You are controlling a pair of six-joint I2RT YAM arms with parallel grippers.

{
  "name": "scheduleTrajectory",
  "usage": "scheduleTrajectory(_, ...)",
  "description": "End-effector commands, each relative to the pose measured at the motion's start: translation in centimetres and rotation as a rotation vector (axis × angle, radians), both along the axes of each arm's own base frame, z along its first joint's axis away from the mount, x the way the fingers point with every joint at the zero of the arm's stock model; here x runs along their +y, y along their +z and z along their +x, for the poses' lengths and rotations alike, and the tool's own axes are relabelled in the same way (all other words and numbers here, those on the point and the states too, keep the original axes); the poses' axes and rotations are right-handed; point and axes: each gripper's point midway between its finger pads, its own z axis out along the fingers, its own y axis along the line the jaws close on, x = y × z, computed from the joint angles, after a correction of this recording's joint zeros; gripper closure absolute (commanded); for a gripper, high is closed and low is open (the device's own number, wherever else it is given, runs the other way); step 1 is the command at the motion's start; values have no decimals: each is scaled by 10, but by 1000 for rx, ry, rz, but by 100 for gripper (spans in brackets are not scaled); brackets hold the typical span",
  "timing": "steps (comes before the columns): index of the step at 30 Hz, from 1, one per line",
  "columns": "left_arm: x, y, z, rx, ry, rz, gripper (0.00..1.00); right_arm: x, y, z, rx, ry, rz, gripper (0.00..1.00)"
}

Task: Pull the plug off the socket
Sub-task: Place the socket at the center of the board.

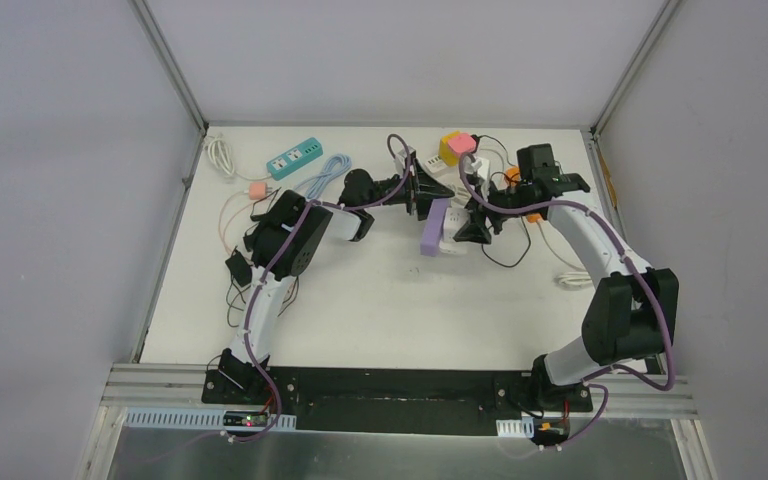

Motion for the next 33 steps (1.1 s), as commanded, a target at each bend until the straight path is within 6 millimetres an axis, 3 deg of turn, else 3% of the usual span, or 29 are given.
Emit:
scheduleTrajectory(1,3,34,0,-91,34,-109,100,14,-10,7,-32,6,-2,68)
scheduleTrajectory(3,3,25,2,-68,54,-98,95,15,-16,11,-23,-28,-1,80)
scheduleTrajectory(5,4,15,3,-48,71,-86,85,13,-23,15,-22,-66,-10,86)
scheduleTrajectory(8,6,5,3,-35,98,-73,68,9,-32,20,-20,-110,-27,92)
scheduleTrajectory(12,7,-6,5,-14,122,-59,51,12,-38,22,9,-145,-1,95)
scheduleTrajectory(15,11,-11,8,-8,144,-52,25,12,-42,24,20,-159,3,96)
scheduleTrajectory(17,16,-15,11,-3,169,-42,3,12,-44,25,21,-164,2,97)
scheduleTrajectory(26,45,-36,29,11,281,40,1,8,-53,26,47,-181,1,98)
scheduleTrajectory(33,79,-15,46,-48,369,52,1,-2,-60,26,60,-193,-32,98)
